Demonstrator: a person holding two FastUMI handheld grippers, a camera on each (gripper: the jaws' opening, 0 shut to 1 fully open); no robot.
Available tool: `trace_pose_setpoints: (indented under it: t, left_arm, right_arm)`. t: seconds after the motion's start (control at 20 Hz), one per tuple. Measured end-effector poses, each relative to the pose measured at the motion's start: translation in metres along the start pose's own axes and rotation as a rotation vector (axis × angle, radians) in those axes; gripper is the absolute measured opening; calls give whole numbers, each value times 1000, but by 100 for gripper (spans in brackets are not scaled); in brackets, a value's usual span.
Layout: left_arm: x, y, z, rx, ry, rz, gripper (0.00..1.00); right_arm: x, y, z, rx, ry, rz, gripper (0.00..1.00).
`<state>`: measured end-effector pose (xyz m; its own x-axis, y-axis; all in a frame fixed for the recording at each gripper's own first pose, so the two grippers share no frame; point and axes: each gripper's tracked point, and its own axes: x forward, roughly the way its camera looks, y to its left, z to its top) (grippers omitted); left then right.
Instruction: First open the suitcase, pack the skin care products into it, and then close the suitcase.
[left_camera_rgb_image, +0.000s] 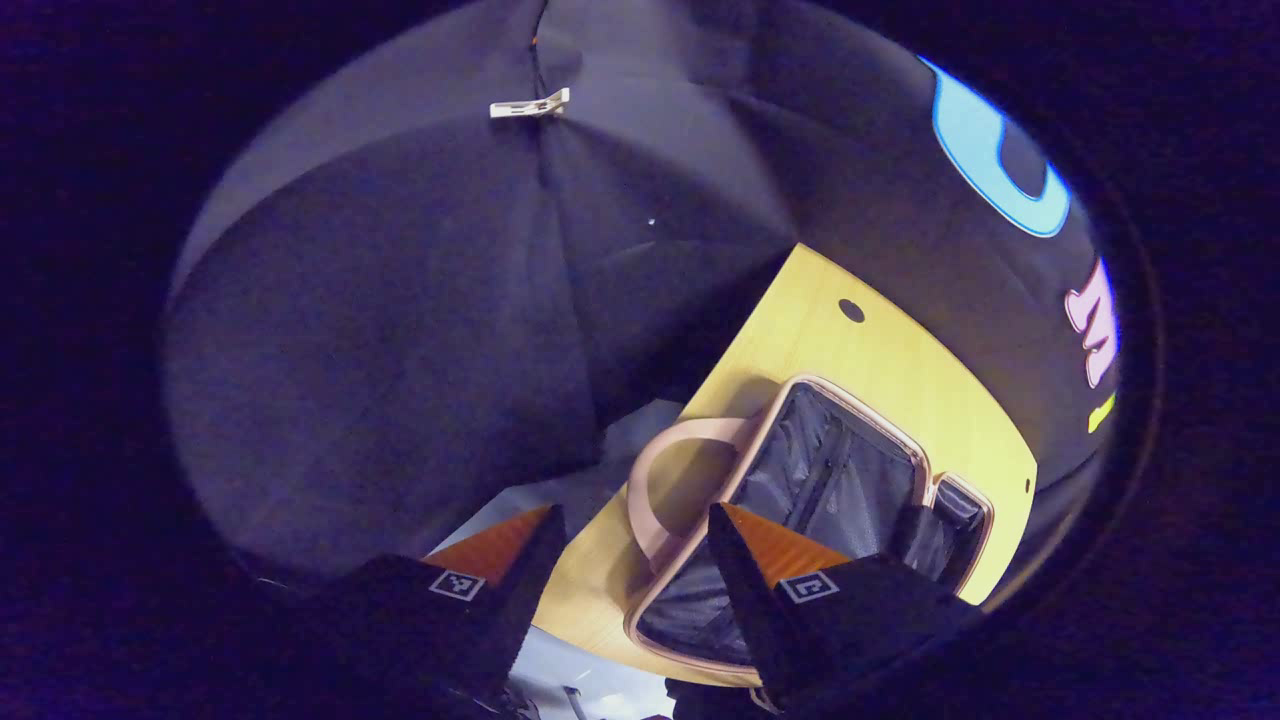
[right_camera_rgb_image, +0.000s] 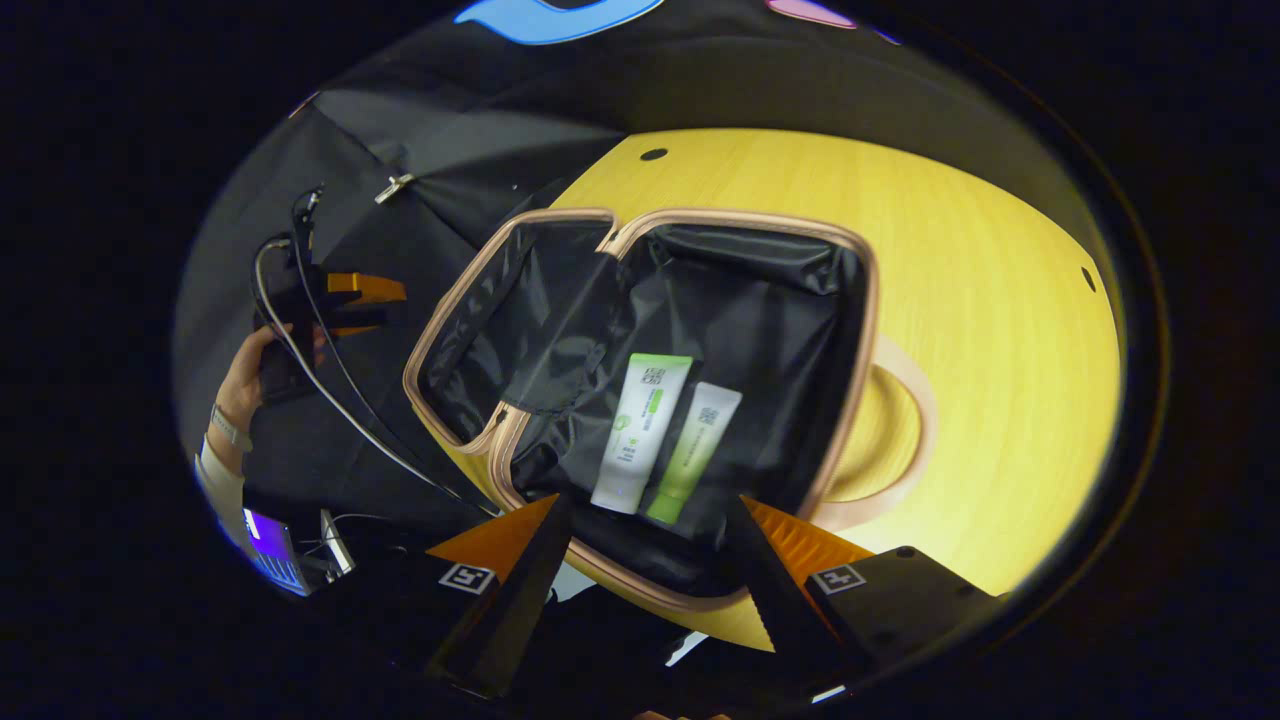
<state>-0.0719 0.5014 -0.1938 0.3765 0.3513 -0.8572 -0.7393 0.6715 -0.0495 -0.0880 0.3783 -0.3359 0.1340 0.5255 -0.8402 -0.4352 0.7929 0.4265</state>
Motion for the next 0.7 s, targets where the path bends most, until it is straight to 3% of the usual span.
trace_pose_setpoints:
  t: [0.15, 0.4, 0.45, 0.5, 0.6, 0.7]
  left_arm:
    - [40, 2, -2, 12, 82, 6, 92]
    - [98, 19, -20, 110, 186, 145, 92]
    - [108, 14, -22, 108, 194, 125, 88]
    - [108, -1, -27, 86, 208, 59, 66]
    - [115, -6, -21, 149, 164, 75, 22]
    - [95, -7, -17, 201, 135, 80, 13]
  right_arm:
    - [-4, -31, 2, 59, 14, -51, 98]
    - [-22, -66, 6, 125, -16, -111, 98]
    - [-25, -73, 1, 131, -3, -125, 98]
    - [-28, -77, -3, 142, 7, -132, 98]
    - [-31, -83, -6, 154, 5, -129, 98]
    - [-35, -80, -3, 162, -11, -106, 98]
